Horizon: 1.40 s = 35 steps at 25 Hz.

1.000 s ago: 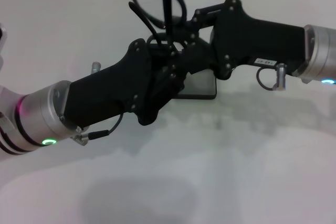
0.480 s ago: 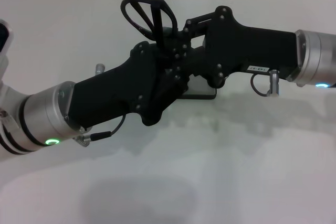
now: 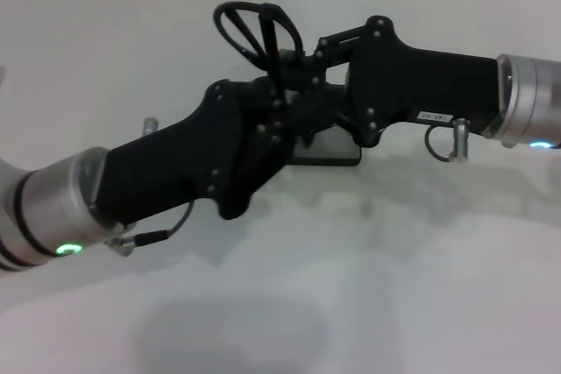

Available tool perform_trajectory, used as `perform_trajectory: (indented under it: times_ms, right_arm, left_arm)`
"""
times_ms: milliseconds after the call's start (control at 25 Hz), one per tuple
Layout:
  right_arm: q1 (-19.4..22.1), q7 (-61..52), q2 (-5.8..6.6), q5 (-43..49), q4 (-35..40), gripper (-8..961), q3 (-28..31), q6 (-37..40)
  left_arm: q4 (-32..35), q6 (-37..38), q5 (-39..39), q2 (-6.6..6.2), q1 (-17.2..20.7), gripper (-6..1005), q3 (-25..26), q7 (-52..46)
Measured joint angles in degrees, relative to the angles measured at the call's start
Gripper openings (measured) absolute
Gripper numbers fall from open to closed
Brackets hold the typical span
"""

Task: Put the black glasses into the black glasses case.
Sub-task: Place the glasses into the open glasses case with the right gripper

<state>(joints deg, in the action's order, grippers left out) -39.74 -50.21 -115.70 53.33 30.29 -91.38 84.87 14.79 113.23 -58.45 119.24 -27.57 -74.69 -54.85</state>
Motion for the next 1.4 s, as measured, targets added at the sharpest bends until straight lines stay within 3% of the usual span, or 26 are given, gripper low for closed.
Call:
perform_trajectory:
  times_ms: [160, 280, 360, 480, 600, 760, 1000, 1040, 1200, 1400]
  right_arm:
    - [0.8, -5.3, 1.44, 5.3, 4.0, 70, 0.8, -3.4]
    - [4.5, -17.3, 2.43, 16.9, 17.5, 71, 1.0, -8.4]
    - [7.2, -27.0, 1.99, 28.1, 28.6, 71, 1.0, -12.0]
    - [9.5, -39.5, 0.15, 45.4, 42.3, 71, 0.5, -14.8]
    - [9.0, -48.9, -0.29, 57.3, 49.9, 72, -3.9, -17.7]
    - [5.2, -54.9, -0.39, 66.4, 51.0, 72, -11.1, -24.4]
    - [-1.7, -63.4, -0.43, 76.7, 45.8, 73, -20.5, -33.3]
    - [-4.3, -67.4, -0.44, 81.1, 42.9, 73, -24.3, -36.6]
    - [-6.8, -70.7, -0.47, 84.6, 38.5, 74, -28.3, -41.2]
    - [-7.6, -71.0, -0.49, 85.0, 35.7, 74, -29.2, -44.8]
  left_arm:
    - [0.2, 0.1, 0.3, -1.78, 3.5, 40, 0.6, 0.4]
    - [0.3, 0.2, 0.8, -3.50, 6.7, 40, 2.5, 0.4]
    - [0.3, 0.4, 0.8, -4.39, 8.8, 40, 4.9, 0.4]
    - [0.4, 0.7, 0.9, -5.22, 11.2, 40, 8.1, 0.2]
    - [0.5, 0.8, 0.9, -5.46, 12.4, 40, 9.6, 0.4]
    - [0.5, 0.9, 0.9, -5.49, 12.9, 41, 10.3, 0.6]
    - [0.5, 0.8, 0.9, -5.34, 12.6, 41, 10.8, 0.6]
    - [0.5, 0.8, 0.9, -5.25, 12.6, 41, 11.1, 0.6]
    - [0.5, 0.8, 0.9, -5.00, 13.1, 41, 11.7, 0.6]
    - [0.5, 1.0, 1.4, -4.91, 13.9, 41, 11.7, 0.7]
